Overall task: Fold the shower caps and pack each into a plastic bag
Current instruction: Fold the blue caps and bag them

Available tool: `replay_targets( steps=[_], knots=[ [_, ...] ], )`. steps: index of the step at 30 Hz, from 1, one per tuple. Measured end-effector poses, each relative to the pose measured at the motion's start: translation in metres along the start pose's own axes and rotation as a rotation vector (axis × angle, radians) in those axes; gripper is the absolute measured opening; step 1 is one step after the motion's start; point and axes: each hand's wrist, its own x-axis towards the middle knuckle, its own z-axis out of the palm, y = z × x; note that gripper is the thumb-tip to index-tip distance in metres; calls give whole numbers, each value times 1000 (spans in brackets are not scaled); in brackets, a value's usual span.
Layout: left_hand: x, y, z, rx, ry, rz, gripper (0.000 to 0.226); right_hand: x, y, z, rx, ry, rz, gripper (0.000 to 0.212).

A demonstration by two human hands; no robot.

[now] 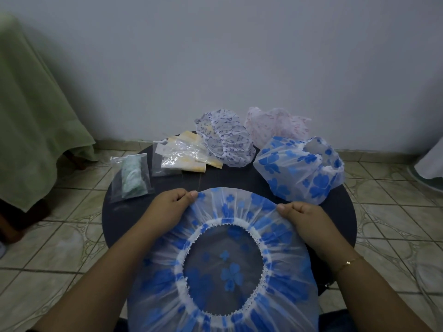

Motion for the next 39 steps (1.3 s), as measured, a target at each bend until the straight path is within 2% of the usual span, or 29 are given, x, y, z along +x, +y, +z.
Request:
replay_targets(
  steps=[3, 7, 11, 15, 20, 22, 25, 27, 29, 32, 39],
  knots=[
    [-1, -1, 1, 36, 41, -23, 45, -1, 0, 0, -23, 19, -15, 25],
    [-1, -7, -6, 90, 148, -101, 44, -4, 0, -6, -118, -35, 0, 41],
    [-1, -15, -11, 181, 209, -177, 41, -10, -2, -11, -126, -111, 46, 27],
    [-4, -19, -14, 189, 176, -230, 18, -9, 0, -13, -120, -106, 73, 22],
    [-10, -17, -21, 248, 48, -281, 14, -8, 3, -8, -37, -54, 41, 29],
    [-10, -14, -21, 138, 19, -280, 21, -7, 5, -7, -27, -29, 33, 25],
    [-10, -6, -18, -124, -35, -261, 43, -4, 7, -8, -14, -21, 28, 23],
    [-10, -1, -16, -199, -21, -280, 37, -4, 7, -9, -15, -30, 8, 21],
    [-10, 1, -17, -137, 25, -251, 21, -3, 8, -10, -18, -42, -16, 21],
    [-12, 2, -18, -13, 47, -172, 47, -2, 8, -11, -6, -51, -31, 21],
    [-7, -5, -19, 71, 108, -135, 43, 3, 10, -15, 83, 52, 21, 20]
  ],
)
